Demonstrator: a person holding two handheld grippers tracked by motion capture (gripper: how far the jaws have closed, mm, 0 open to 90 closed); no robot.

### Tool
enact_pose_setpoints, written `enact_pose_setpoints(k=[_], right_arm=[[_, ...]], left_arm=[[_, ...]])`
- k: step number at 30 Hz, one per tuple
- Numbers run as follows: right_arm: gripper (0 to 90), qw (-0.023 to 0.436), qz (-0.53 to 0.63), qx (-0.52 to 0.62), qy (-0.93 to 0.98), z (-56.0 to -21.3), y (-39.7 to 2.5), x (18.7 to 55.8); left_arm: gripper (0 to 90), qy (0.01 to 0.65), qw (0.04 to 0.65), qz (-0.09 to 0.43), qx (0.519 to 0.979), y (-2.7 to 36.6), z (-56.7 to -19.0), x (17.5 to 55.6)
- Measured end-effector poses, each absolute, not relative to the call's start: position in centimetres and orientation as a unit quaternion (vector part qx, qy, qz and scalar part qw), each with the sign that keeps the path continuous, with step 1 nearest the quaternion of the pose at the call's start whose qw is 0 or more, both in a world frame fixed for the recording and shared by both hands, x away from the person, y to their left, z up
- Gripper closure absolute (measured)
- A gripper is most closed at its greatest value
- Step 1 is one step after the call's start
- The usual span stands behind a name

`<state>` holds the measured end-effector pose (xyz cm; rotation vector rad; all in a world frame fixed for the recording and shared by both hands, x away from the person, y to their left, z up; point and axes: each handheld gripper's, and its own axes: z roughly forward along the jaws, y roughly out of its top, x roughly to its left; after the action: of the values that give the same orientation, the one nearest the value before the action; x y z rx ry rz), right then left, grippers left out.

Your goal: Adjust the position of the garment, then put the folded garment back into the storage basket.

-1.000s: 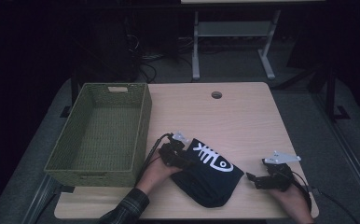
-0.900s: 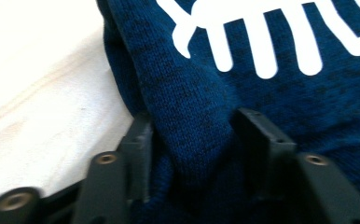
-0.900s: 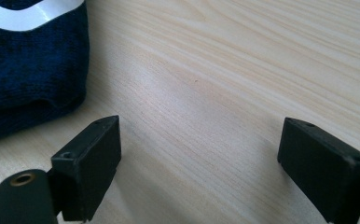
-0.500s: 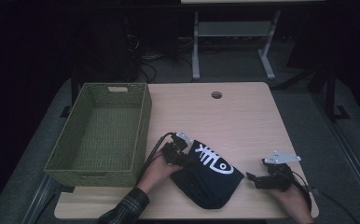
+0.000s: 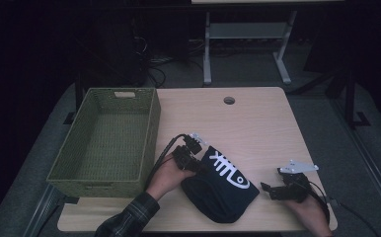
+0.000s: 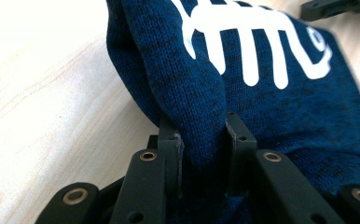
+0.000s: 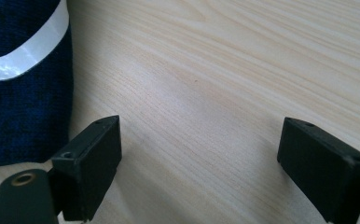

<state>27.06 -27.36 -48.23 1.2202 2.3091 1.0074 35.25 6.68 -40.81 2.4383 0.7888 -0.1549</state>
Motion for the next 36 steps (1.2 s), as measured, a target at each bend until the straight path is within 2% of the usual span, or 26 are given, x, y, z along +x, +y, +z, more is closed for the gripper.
enact_pose_setpoints(k=[9, 24, 36], right_arm=[[13.1, 0.170, 0.356, 0.430, 0.812, -48.3, -27.4, 27.1], [13.3, 0.171, 0.356, 0.430, 0.812, -48.3, -27.4, 27.1], [13.3, 0.171, 0.356, 0.431, 0.812, -48.3, -27.4, 27.1]], left_arm=[[73.0, 0.288, 0.277, -0.040, 0.916, 6.5, -37.0, 35.2], [73.0, 0.290, 0.300, -0.052, 0.907, 8.0, -34.4, 35.7], [73.0, 0.282, 0.316, -0.045, 0.904, 9.3, -30.4, 35.6]])
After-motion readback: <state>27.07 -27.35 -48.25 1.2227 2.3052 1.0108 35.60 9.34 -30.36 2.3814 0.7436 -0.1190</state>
